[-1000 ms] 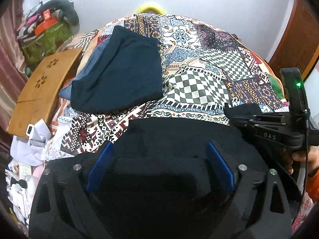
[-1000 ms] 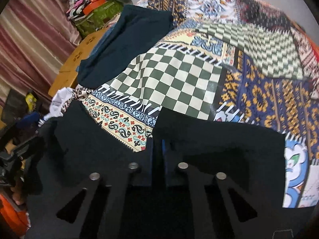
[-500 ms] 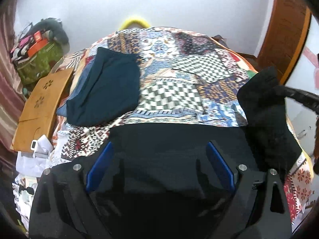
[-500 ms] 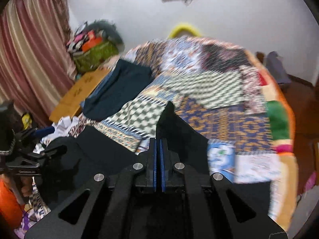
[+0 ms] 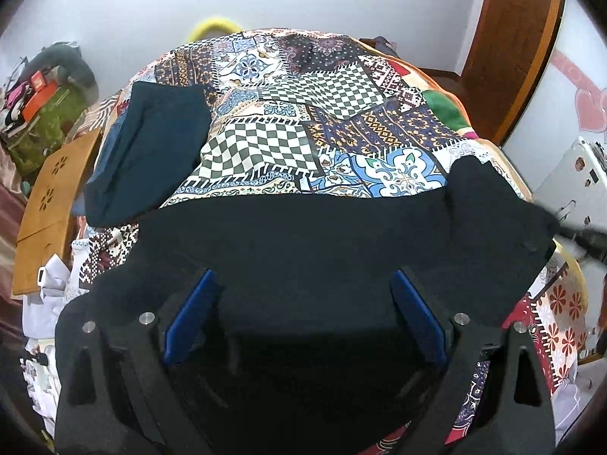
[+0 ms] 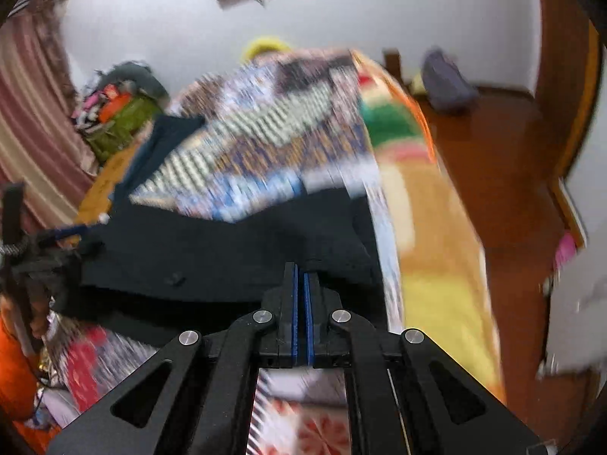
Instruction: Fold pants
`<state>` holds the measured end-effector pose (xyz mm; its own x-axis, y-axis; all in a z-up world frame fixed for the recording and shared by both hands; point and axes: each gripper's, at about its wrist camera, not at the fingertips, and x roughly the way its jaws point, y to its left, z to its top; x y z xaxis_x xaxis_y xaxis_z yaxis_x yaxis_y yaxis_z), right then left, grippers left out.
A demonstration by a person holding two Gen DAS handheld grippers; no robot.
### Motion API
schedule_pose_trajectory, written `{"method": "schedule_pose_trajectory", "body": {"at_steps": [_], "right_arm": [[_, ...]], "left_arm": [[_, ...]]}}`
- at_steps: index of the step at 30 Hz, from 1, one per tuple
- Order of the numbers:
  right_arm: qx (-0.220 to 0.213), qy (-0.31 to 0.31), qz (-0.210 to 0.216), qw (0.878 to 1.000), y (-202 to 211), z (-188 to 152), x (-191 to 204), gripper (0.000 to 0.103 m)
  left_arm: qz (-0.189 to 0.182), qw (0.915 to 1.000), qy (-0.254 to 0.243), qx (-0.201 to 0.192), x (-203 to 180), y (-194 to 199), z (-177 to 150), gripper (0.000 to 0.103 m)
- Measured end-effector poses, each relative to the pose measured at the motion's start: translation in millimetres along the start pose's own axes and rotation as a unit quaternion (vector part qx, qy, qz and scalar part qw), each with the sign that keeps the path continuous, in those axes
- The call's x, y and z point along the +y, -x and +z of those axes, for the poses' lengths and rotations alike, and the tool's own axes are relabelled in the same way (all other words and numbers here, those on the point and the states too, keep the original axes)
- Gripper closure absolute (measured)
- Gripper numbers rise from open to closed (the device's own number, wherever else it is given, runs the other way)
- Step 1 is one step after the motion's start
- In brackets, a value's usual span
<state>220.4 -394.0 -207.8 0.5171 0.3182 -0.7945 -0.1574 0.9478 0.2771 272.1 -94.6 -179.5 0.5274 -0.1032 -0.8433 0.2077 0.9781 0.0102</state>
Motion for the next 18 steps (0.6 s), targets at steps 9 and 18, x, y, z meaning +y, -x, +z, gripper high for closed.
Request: {"method": "schedule_pose_trajectory", "body": {"at_steps": [9,18], "right_arm": [[0.000,-0.002,-0.070,0.998,12.7,-10.3,6.6,0.075],[-0.092,0.110,-0.013,0.990,34.3,40.7,106.2,0.046]], "left_arm": [[0.024,0.9976,0.045,-0.047,43.7,35.6,-6.1,0.009],[0.075,0.9826,0.126,-0.115,144.7,91.0,-19.7,0.009]]}}
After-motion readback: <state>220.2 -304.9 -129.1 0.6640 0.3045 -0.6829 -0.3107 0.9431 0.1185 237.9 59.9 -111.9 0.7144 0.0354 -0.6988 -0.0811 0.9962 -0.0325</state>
